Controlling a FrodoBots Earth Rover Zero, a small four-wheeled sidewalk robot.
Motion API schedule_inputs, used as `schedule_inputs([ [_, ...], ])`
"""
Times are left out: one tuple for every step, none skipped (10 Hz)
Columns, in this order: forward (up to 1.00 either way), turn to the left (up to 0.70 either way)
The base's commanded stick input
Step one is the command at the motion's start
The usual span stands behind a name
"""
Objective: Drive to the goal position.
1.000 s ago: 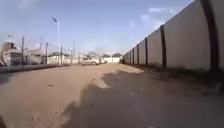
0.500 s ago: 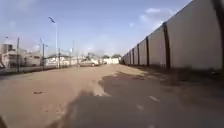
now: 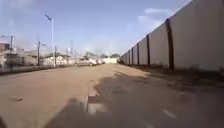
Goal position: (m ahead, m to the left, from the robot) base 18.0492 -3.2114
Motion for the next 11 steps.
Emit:
schedule_inputs([
  [1.0,0.0],
  [1.0,0.0],
  [1.0,0.0],
  [1.0,0.0],
  [1.0,0.0],
  [1.0,0.0],
  [1.0,0.0],
  [1.0,0.0],
  [1.0,0.0],
  [1.0,0.0],
  [1.0,0.0],
])
